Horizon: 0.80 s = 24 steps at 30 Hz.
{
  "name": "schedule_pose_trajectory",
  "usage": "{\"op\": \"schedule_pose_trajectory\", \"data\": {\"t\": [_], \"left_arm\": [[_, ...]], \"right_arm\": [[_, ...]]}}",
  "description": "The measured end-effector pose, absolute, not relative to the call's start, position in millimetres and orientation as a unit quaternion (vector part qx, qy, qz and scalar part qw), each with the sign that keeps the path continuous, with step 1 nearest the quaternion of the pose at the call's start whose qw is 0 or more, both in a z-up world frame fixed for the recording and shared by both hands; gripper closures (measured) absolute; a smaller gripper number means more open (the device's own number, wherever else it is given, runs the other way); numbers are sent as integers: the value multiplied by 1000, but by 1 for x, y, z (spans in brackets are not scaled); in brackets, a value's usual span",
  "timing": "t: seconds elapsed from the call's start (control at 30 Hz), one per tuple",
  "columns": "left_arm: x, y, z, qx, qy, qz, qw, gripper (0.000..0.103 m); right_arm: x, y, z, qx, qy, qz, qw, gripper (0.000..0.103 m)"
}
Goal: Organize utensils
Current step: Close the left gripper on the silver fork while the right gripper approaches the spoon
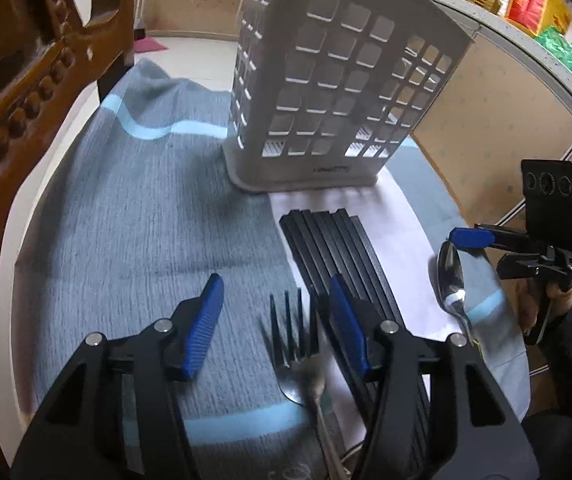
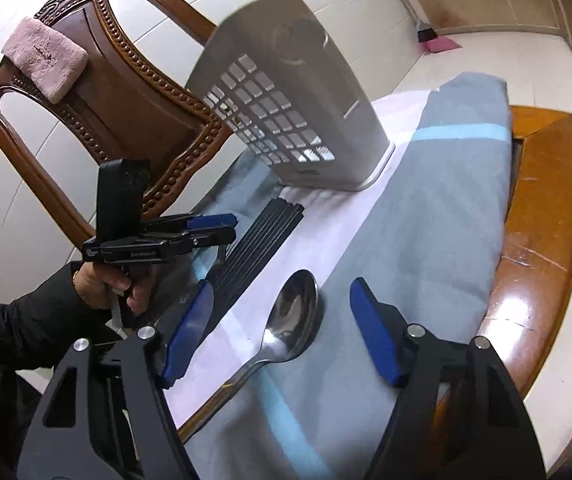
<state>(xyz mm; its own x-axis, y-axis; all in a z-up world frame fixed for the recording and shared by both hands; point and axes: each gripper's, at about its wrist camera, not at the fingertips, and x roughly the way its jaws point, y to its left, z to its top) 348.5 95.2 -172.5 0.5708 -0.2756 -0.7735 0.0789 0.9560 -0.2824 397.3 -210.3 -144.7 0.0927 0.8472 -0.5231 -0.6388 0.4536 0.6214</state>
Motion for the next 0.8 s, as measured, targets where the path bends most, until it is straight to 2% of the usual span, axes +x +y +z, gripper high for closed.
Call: {"op": "schedule_pose_trajectory", "data": {"t": [0.17, 0.27, 0.33, 0.43, 0.5, 0.57, 0.6, 0.63, 0.7, 0.8], "left_arm": [[351, 99, -170, -118, 445, -112, 881, 47], [356, 97, -171, -114, 445, -114, 881, 49], [354, 94, -171, -110, 446, -117, 881, 60], [346, 93, -172, -111, 450, -126, 877, 72], [344, 86, -174, -106, 453, -138, 874, 79], [341, 82, -175, -95, 450, -138, 877, 80], [341, 82, -175, -99, 449, -138, 877, 81], [341, 83, -175, -107, 449, -137, 876, 81], [340, 85, -174, -109, 444, -131, 880, 82], [336, 90, -164, -112, 433, -128, 885, 83]], "right_arm": [[398, -212, -144, 121, 438, 528, 717, 41], [400, -213, -143, 119, 438, 535, 713, 50], [399, -212, -144, 118, 438, 537, 711, 55], [397, -212, -145, 117, 441, 539, 708, 56], [397, -212, -146, 118, 440, 541, 707, 58], [397, -208, -146, 114, 440, 539, 709, 63], [397, -207, -146, 113, 440, 538, 710, 69], [397, -206, -147, 112, 440, 538, 710, 81], [395, -203, -146, 102, 442, 534, 714, 98], [390, -196, -146, 82, 452, 531, 712, 99]]}}
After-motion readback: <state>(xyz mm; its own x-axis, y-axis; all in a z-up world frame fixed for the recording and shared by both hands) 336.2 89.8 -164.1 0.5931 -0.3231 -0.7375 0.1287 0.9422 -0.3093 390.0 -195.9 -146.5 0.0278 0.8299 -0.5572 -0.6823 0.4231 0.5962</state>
